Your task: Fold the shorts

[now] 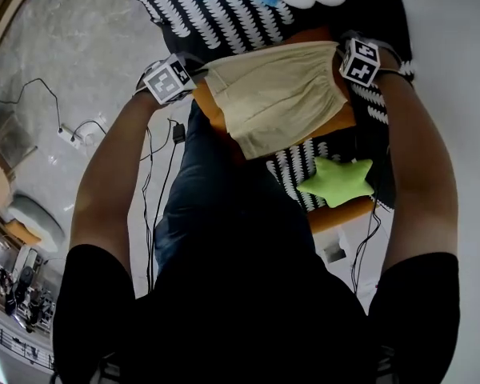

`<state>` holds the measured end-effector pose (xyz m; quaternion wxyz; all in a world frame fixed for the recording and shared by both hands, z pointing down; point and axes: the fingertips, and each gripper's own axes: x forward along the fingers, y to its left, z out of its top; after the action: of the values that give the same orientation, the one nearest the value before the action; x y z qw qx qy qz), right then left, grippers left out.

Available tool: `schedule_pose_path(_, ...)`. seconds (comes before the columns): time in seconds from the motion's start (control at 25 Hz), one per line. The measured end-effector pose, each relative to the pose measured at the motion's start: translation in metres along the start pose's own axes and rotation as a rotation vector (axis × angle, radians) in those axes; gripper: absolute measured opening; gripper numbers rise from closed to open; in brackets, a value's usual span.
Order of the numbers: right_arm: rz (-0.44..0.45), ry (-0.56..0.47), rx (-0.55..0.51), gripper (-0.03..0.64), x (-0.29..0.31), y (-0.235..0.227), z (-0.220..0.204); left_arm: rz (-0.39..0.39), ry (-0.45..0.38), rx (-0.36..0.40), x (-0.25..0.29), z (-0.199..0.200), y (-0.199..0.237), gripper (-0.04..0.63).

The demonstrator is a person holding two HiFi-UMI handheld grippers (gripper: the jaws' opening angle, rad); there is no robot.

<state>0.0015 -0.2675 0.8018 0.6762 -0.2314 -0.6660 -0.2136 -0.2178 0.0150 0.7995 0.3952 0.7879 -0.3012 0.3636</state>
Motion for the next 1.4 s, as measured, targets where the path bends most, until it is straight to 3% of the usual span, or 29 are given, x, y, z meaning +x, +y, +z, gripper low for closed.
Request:
schedule_pose_path(0.2, -0.041, -0.017, -0.004, 0.035, -0.019, 0.02, -0.009, 0.019, -0.035, -0.011, -0.009, 0.006, -0.035, 0.038)
schedule_pose_path(0.48, -0.09, -0.01, -0.014, 0.035, -0.043, 0.048, -0.017, 0.013, -0.055, 0.031, -0.019, 0.005, -0.089, 0.037)
schedule_pose_path(0.84, -0.135, -0.008, -0.01, 0.035, -0.053, 0.086, -0.034, -0.042, -0.071, 0.066, -0.002, 0.002, -0.17, 0.037)
schedule_pose_path(1.4, -0.151, 0.008, 0.03, 0.035, -0.012, 0.159, -0.07, -0.108, -0.014, 0.161, 0.071, -0.018, -0.263, 0.037)
